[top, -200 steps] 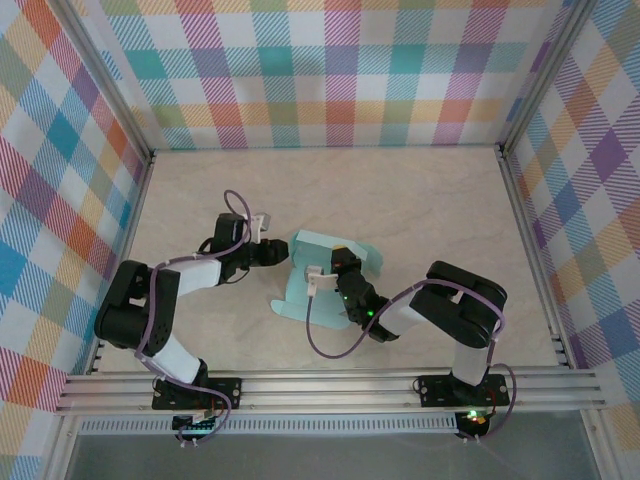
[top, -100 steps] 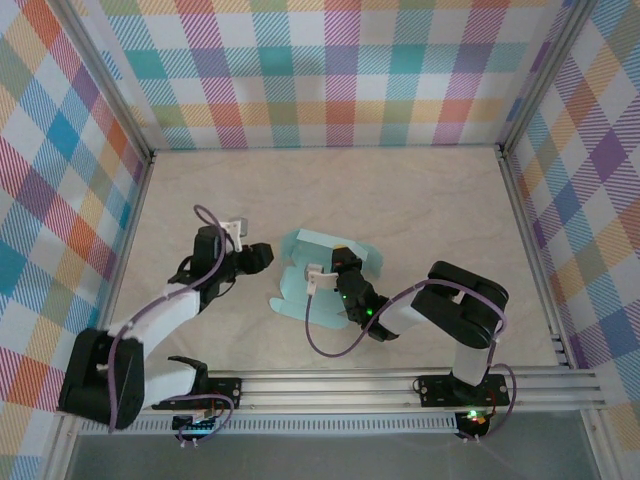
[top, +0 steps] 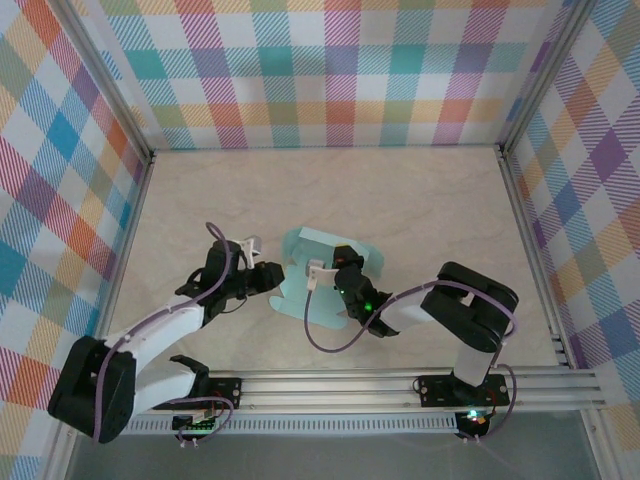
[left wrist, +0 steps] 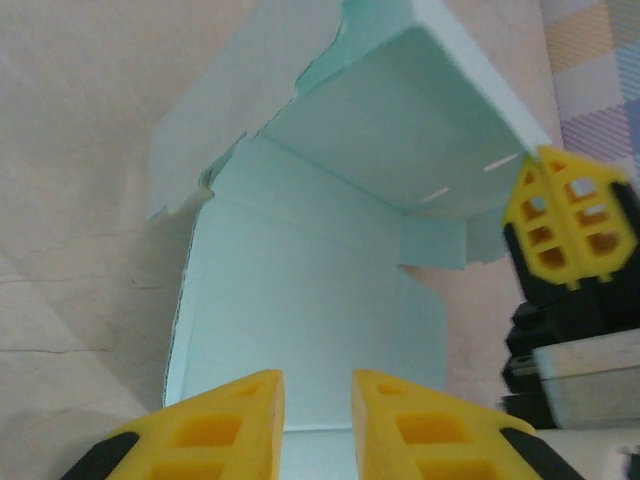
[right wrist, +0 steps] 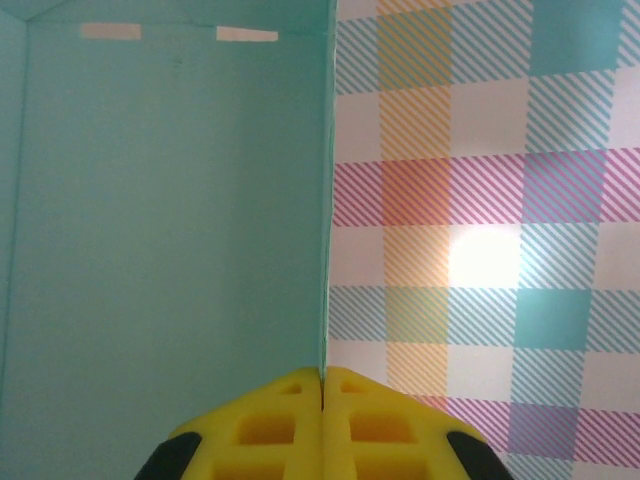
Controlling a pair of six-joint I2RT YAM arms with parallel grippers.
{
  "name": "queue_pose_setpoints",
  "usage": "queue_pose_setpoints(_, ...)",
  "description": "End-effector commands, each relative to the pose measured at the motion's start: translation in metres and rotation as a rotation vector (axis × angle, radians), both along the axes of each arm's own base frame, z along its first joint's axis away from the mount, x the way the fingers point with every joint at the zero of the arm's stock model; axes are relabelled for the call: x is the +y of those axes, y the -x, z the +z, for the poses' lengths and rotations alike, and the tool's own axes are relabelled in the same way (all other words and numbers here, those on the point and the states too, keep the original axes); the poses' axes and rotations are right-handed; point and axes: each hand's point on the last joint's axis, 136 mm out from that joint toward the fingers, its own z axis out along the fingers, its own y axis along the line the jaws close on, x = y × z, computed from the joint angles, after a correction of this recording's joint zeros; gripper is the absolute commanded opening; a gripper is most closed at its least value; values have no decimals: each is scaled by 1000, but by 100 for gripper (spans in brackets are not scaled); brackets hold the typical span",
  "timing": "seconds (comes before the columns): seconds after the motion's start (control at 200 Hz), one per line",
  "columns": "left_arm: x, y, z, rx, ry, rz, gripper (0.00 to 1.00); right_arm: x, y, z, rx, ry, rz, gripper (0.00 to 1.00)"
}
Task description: Fold the paper box
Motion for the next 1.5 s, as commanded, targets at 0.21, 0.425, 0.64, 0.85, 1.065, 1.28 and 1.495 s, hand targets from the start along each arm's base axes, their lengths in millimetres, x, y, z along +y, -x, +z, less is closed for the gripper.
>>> queue_pose_setpoints(0.21, -5, -8, -30, 58, -20, 2, 22, -7, -4, 12, 104, -40, -27, 0)
queue_pose_setpoints(0.425, -4, -19, -59, 141, -63, 31, 20, -6, -3, 16, 122, -62, -21, 0)
queue_pose_setpoints(0.64, 6, -28, -79, 213, -113, 90, 14, -9, 0, 27, 135, -106, -18, 0)
queue_pose_setpoints(0.85, 17, -32, -83, 240, -112, 132, 12, -16, 8, 39, 168, -153, -16, 0)
queue_pose_setpoints(1.065, 16, -39, -80, 244, -78, 143, 12, -20, 17, 35, 202, -137, 16, 0)
queue_pose_setpoints(1.28, 23, -40, -80, 248, -75, 165, 14, -23, 19, 22, 206, -85, 24, 0)
queue_pose_setpoints(1.495, 24, -42, -58, 209, -72, 155, 24, -22, 15, 15, 206, -69, 21, 0)
